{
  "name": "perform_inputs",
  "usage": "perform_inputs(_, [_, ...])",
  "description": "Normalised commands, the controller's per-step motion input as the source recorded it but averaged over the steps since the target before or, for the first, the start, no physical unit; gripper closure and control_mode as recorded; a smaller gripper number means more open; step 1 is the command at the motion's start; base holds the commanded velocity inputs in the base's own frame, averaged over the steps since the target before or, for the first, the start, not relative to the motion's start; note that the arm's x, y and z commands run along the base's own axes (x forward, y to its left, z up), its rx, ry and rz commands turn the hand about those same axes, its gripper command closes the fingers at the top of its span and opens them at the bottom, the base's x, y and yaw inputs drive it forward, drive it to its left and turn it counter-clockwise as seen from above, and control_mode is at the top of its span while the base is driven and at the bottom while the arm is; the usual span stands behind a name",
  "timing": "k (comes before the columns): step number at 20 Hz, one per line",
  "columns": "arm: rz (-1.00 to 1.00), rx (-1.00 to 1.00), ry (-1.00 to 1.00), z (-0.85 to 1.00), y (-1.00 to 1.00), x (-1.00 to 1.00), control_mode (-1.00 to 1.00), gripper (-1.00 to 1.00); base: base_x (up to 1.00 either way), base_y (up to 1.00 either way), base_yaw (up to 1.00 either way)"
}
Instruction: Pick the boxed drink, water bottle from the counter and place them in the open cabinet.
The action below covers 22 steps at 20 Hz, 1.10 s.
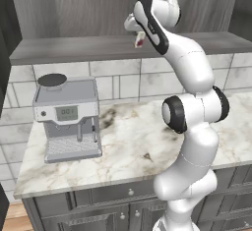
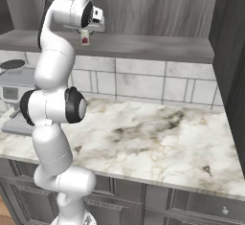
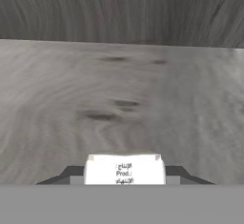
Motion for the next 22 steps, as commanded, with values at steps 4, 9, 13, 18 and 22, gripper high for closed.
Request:
perform_inputs(4, [0.03,0.00,0.00,-0.07,0.02,0.00,-1.00,1.00,0.00,0.00,0.00])
perform_inputs(9, [0.03,0.00,0.00,-0.10,0.04,0.00,-1.00,1.00,0.00,0.00,0.00])
perform_inputs(13, [0.03,0.00,0.00,-0.13,0.04,0.03,-1.00,1.00,0.00,0.00,0.00])
perform_inputs(18, [0.03,0.00,0.00,-0.10,0.04,0.05,-1.00,1.00,0.00,0.00,0.00])
perform_inputs(22, [0.03,0.00,0.00,-0.04,0.05,0.04,-1.00,1.00,0.00,0.00,0.00])
